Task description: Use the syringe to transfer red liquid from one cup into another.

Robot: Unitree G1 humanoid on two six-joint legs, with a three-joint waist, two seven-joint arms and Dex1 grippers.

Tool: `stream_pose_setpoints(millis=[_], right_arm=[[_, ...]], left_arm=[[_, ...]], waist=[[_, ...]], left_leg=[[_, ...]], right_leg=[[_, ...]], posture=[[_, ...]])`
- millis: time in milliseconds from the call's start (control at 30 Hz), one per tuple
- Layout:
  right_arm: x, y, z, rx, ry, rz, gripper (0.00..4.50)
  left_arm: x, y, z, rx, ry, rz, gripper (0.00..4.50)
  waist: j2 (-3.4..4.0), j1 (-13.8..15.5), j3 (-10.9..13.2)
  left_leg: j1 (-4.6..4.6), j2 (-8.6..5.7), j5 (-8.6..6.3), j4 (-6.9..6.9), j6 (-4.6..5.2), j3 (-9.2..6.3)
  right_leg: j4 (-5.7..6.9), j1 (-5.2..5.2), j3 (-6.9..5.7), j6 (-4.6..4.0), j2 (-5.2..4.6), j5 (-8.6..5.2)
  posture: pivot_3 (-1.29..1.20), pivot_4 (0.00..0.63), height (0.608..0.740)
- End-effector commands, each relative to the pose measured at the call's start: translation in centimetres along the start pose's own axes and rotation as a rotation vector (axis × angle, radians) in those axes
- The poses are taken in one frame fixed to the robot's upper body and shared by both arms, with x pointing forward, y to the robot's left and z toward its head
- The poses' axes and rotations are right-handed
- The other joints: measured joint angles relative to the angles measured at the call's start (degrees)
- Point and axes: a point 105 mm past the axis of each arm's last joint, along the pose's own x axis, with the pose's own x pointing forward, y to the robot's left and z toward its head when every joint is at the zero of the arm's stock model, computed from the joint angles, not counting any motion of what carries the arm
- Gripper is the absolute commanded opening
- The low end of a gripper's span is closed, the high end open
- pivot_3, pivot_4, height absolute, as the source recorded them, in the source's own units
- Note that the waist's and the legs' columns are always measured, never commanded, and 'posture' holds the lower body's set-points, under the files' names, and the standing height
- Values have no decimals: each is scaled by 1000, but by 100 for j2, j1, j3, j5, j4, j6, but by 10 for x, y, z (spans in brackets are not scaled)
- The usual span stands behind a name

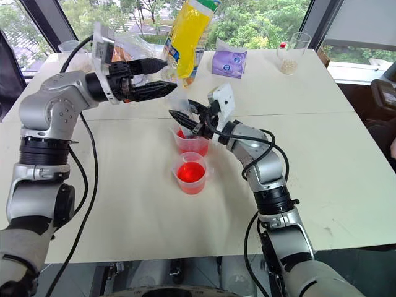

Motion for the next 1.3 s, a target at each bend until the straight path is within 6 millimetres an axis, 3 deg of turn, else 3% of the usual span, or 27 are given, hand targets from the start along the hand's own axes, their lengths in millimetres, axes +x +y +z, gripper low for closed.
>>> stream_pose_setpoints(millis=[33, 233, 333, 533, 633, 800, 1000, 1300], right_arm=[[2, 0, 32, -41, -104, 1, 1400], [2, -8, 51, -44, -169, -31, 1400], [-5, -8, 78, -19, -235, -21, 1400], [-27, 17, 104, 92, -277, 130, 1400], [-38, 33, 101, 144, -244, 216, 1400], [-45, 50, 74, 186, -153, 268, 1400], [-46, 52, 42, 168, -92, 239, 1400], [-46, 51, 32, 149, -79, 227, 1400]], left_arm=[[-12, -3, 25, 57, -72, -4, 4452], [-35, 1, 33, 34, -90, 36, 4452], [-41, 0, 36, 26, -93, 35, 4452], [-40, -9, 41, 9, -98, -20, 4452], [-37, -12, 44, 4, -110, -42, 4452], [-33, -19, 49, -23, -118, -98, 4452], [-34, -32, 41, -74, -77, -177, 4452], [-41, -62, 38, -120, -20, -321, 4452]], waist=[[0, -3, 0], [0, -16, 0], [0, -4, 0], [0, 14, 0], [0, 7, 0], [0, -2, 0], [-1, 1, 0], [-1, 5, 1]], left_leg=[[0, 0, 0, 0, 0, 0], [0, 2, 0, 0, 0, 0], [0, 3, 0, 0, 0, 0], [-1, 2, -1, 0, 1, -2], [-1, 2, -1, 0, 2, -1], [1, 2, -1, 0, 2, 0], [2, 0, -1, 0, 2, 0], [2, 3, -1, 0, 2, -2]], right_leg=[[0, 0, 0, 0, 0, 0], [0, 0, 0, 0, 0, 0], [1, 0, 0, 0, 0, 0], [-1, 2, 0, 0, -6, 0], [-2, 2, 0, 0, -6, 0], [1, 2, 0, 0, -3, 0], [0, 2, 0, 0, -2, 0], [0, 2, 1, 0, -2, 0]], posture=[[0, 150, 740], [0, 150, 740], [0, 150, 740], [0, 150, 740], [0, 150, 740], [0, 150, 740], [0, 150, 740], [0, 150, 740]])
